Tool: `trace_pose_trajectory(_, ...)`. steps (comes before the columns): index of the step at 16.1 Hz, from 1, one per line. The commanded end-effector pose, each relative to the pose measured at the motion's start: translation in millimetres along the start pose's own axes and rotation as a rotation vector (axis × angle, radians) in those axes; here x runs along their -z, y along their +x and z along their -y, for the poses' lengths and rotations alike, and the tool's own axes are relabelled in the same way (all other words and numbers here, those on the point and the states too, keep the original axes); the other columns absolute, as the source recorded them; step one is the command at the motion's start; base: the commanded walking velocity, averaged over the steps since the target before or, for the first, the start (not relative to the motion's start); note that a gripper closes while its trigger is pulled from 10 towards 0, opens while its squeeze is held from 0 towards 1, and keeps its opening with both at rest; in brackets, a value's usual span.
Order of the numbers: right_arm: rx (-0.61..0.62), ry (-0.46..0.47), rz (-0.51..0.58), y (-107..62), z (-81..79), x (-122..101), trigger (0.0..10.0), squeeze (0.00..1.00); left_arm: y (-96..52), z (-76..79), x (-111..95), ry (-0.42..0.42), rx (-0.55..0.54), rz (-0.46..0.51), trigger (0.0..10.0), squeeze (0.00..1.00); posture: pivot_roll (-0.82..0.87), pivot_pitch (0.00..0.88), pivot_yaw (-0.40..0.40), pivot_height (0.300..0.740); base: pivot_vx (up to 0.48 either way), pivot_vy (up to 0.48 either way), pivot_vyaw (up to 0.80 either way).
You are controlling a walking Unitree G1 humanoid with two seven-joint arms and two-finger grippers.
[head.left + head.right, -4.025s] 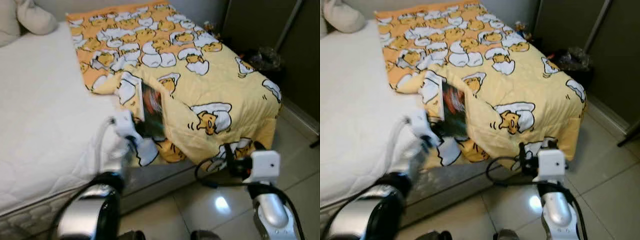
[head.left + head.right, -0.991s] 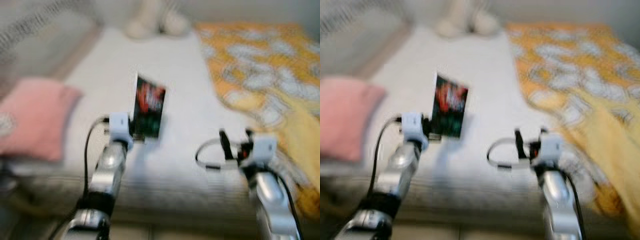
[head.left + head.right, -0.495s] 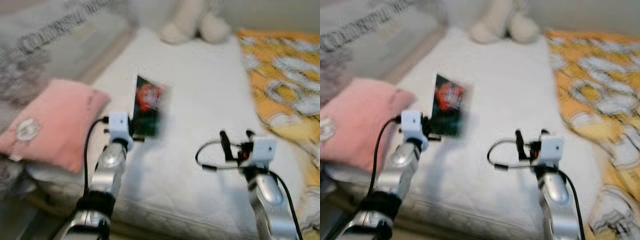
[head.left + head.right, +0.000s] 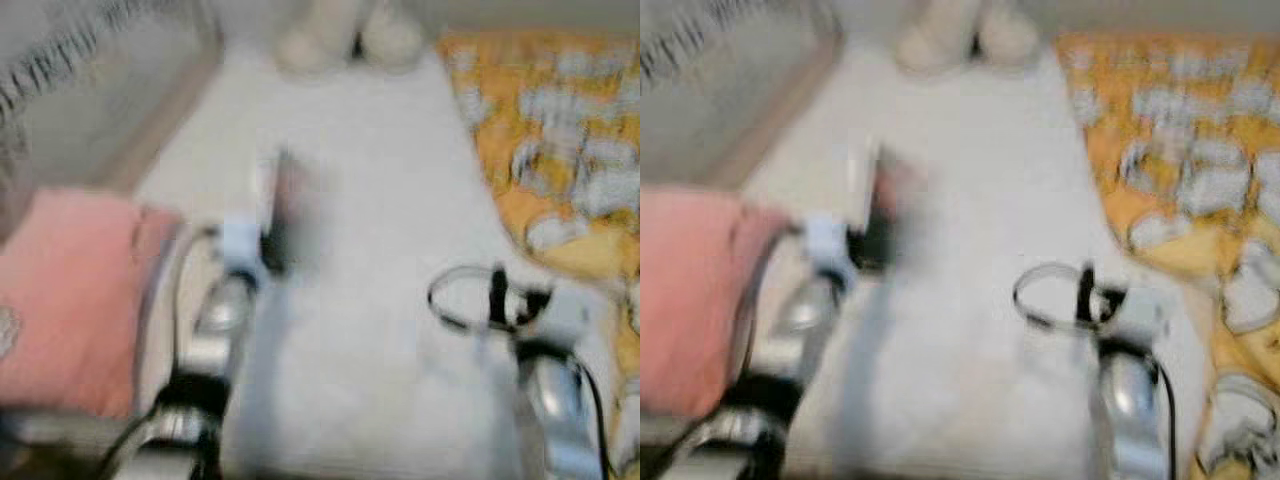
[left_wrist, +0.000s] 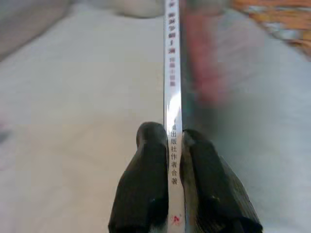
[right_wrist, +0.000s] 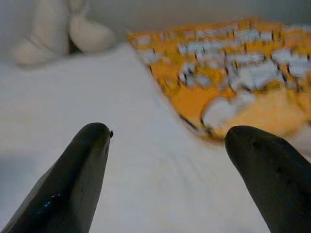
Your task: Clean up the room
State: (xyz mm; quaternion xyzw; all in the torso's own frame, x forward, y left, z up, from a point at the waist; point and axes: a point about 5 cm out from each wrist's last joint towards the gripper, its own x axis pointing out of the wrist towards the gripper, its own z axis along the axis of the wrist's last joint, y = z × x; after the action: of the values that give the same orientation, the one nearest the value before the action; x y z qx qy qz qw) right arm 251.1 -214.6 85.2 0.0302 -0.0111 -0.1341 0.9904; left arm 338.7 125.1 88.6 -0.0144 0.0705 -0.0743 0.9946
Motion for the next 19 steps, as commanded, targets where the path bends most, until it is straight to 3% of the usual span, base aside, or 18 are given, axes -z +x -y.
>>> trace_pose_trajectory(1, -0.03, 0.011, 0.014, -0.7, -11.7, -2, 10.0, 0.0, -1.9, -25.6, -8, 0.017, -0.077, 0.034, 10.0, 0.0, -0.13, 0.0, 0.067, 0.74, 0.0, 0.0, 0.0)
trace_pose_trajectory(4, -0.034, 0.015, 0.014, -2.8, -13.3, -1, 10.0, 0.0, -3.7, -18.9, -8, -0.017, -0.015, 0.047, 10.0, 0.0, -0.13, 0.0, 0.07, 0.74, 0.0, 0.0, 0.0)
trace_pose_trajectory(8, -0.083, -0.001, 0.02, -3.3, -18.0, -2, 10.0, 0.0, -7.5, -3.0, -2, -0.063, 0.052, 0.036, 10.0, 0.0, -0.14, 0.0, 0.074, 0.74, 0.0, 0.48, 0.0)
trace_pose_trajectory(9, -0.098, -0.002, 0.019, -3.5, -19.3, -2, 10.0, 0.0, -7.2, -0.8, 1, -0.022, 0.057, 0.019, 10.0, 0.0, -0.14, 0.0, 0.074, 0.74, 0.0, 0.244, 0.0)
trace_pose_trajectory(13, -0.119, -0.01, 0.017, -4.7, -21.8, -2, 10.0, 0.0, -3.5, -1.3, -3, 0.007, 0.061, 0.018, 10.0, 0.0, -0.14, 0.0, 0.076, 0.74, 0.0, 0.0, 0.0)
trace_pose_trajectory(19, -0.126, -0.018, 0.016, -5.9, -19.6, -2, 10.0, 0.0, 6.5, 4.5, -10, -0.002, 0.112, 0.023, 10.0, 0.0, -0.15, 0.0, 0.072, 0.74, 0.0, 0.0, 0.0)
